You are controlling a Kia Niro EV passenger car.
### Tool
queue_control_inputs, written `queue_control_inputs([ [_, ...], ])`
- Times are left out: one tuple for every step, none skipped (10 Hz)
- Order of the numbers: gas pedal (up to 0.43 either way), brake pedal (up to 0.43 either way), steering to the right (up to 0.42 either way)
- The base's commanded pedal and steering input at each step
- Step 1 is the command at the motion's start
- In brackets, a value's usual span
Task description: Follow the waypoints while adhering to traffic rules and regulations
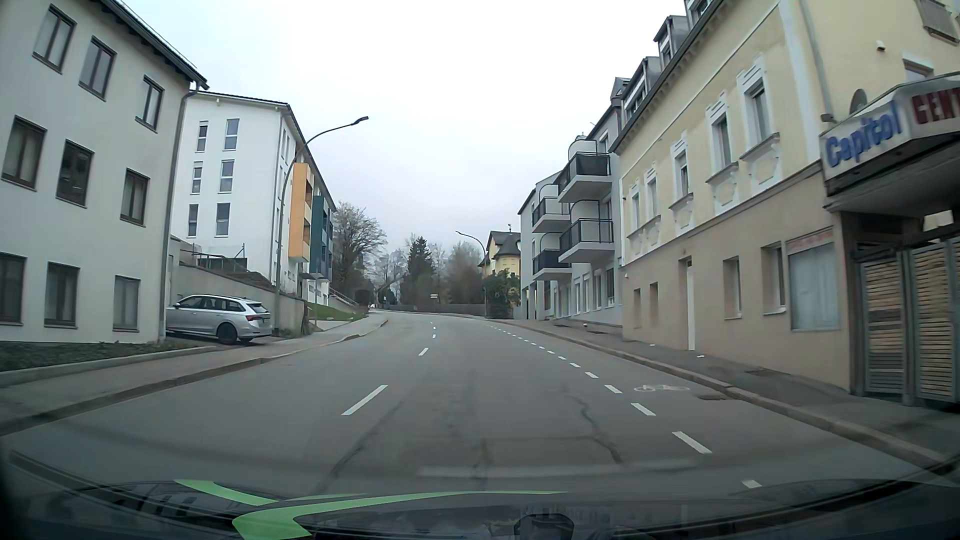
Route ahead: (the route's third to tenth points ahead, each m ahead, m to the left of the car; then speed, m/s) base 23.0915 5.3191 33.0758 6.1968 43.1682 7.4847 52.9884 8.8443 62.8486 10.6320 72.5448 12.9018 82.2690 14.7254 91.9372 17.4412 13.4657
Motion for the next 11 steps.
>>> queue_control_inputs([
  [0.228, 0.0, -0.011],
  [0.22, 0.0, -0.011],
  [0.22, 0.0, -0.011],
  [0.22, 0.0, -0.011],
  [0.209, 0.0, -0.013],
  [0.197, 0.0, -0.014],
  [0.197, 0.0, -0.015],
  [0.197, 0.0, -0.016],
  [0.197, 0.0, -0.017],
  [0.197, 0.0, -0.018],
  [0.197, 0.0, -0.018],
])
